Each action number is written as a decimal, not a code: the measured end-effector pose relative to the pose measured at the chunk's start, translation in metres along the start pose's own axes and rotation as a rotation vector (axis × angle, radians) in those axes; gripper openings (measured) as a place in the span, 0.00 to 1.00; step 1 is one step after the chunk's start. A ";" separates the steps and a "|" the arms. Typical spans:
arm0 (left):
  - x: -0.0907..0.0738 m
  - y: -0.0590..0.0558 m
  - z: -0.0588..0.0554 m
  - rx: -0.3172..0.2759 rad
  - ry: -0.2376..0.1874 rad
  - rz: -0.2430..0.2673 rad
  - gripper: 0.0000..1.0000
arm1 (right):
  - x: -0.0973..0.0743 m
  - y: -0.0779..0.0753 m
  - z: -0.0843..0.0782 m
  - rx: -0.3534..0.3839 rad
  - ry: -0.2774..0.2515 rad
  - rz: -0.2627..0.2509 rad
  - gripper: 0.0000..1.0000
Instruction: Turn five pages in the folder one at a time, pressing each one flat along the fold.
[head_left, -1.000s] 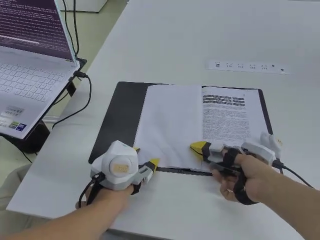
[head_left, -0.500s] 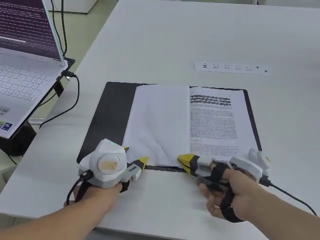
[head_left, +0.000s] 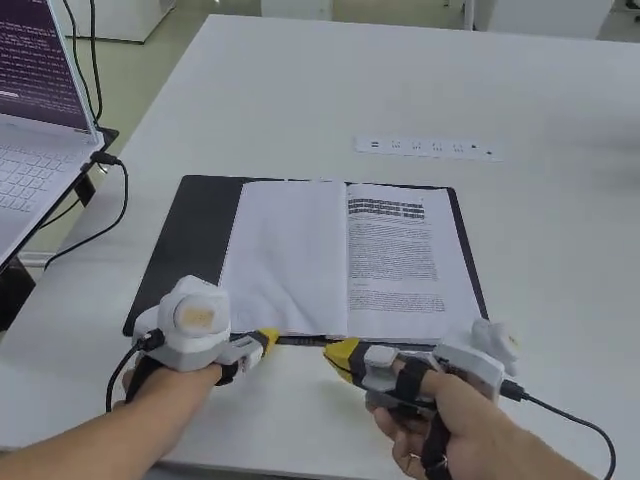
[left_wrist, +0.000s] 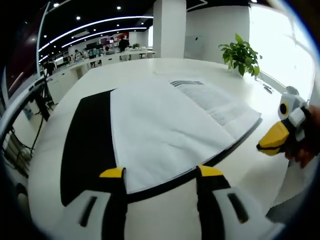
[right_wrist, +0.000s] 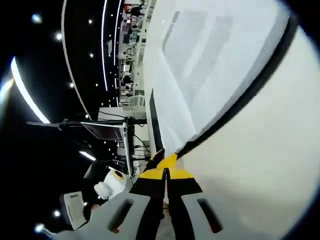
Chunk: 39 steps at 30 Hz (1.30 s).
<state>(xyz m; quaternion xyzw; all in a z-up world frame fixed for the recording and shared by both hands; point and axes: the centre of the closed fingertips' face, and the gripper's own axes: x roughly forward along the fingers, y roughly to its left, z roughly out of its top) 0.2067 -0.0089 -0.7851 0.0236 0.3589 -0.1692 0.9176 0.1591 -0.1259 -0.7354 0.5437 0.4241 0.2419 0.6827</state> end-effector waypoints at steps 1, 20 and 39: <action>-0.005 0.000 0.006 -0.003 -0.012 -0.002 0.57 | -0.008 0.008 0.009 0.000 -0.045 0.006 0.00; -0.098 -0.015 0.051 -0.105 -0.211 -0.028 0.90 | -0.125 0.031 0.087 -0.743 -0.377 -0.324 0.68; -0.133 -0.010 0.040 -0.114 -0.222 0.017 0.99 | -0.160 0.003 0.099 -0.925 -0.377 -0.491 1.00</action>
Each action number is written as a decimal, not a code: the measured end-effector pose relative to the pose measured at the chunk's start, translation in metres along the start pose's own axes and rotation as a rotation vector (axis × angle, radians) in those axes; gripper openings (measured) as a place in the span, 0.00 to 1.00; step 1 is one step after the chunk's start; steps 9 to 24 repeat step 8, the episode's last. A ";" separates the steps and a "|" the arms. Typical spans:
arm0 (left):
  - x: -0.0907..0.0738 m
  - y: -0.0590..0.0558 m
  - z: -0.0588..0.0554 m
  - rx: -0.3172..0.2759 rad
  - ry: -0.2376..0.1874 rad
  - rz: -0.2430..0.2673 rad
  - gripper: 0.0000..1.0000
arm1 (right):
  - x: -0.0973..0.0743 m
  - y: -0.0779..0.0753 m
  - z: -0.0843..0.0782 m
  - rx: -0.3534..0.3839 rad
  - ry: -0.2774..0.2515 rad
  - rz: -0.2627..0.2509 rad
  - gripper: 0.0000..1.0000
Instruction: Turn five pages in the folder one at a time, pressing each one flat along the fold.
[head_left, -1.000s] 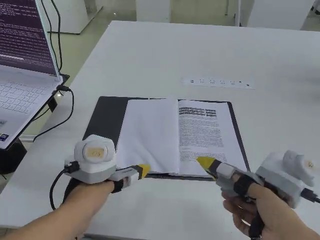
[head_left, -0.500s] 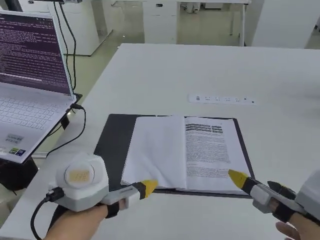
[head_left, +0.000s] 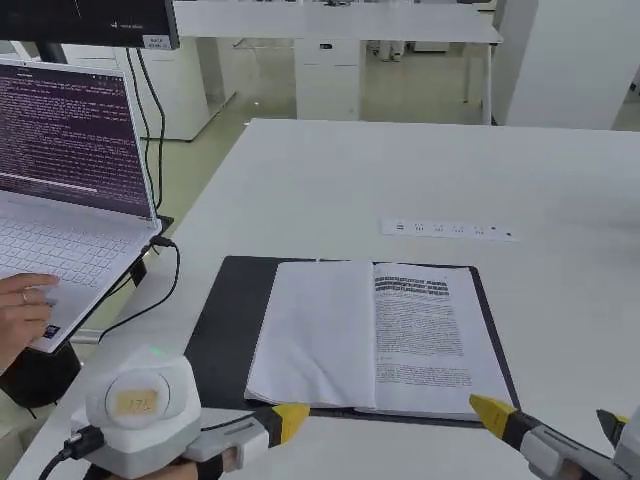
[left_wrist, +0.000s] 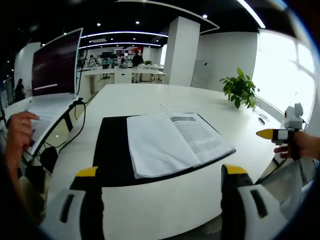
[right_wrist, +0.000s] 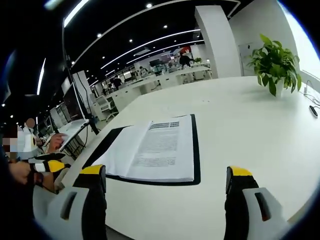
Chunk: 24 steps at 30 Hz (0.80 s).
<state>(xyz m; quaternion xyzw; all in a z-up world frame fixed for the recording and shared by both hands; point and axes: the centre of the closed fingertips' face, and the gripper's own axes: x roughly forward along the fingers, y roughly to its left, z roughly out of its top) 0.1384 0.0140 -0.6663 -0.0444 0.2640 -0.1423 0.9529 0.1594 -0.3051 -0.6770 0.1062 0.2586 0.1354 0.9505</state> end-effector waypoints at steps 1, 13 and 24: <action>-0.001 0.001 0.001 -0.005 -0.003 0.003 0.99 | 0.000 0.000 0.000 0.001 0.001 -0.001 1.00; -0.004 0.011 0.001 -0.022 -0.006 0.017 0.99 | -0.004 -0.005 0.001 0.013 -0.008 -0.012 1.00; -0.004 0.011 0.001 -0.022 -0.006 0.017 0.99 | -0.004 -0.005 0.001 0.013 -0.008 -0.012 1.00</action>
